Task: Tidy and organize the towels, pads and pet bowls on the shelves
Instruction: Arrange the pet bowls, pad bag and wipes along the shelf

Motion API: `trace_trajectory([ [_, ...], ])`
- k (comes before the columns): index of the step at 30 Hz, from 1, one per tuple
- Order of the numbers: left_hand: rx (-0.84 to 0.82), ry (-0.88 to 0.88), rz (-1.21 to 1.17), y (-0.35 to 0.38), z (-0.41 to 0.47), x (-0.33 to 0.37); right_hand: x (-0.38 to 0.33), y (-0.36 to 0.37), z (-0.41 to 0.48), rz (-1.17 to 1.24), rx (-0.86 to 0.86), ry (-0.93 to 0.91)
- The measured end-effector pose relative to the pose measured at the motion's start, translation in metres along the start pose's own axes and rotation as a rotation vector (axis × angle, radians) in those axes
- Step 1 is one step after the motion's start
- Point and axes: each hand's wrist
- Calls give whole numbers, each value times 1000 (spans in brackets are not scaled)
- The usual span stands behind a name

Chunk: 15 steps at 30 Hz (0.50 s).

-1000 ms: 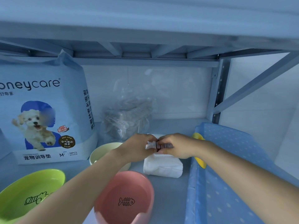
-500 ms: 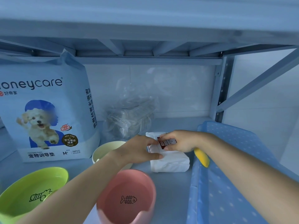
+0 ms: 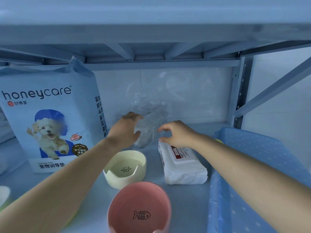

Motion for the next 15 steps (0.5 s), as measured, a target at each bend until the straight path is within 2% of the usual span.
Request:
trace_trajectory([
  [5,-116,-89,117,1,14,-24,-27,15,43,-69,139,-41],
  [10,-198,-86,166,7,18,-33,-44,31,67,-176,90,-71],
  [15,-186,-80,54,4,27,-45,-49,46,83,-226,90,-18],
])
Point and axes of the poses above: each hand's wrist, its own z-axis towards the middle knuckle, its own y-axis out of the palm, x = y × z, and after that the axes turned 1 degree about z, right-handed
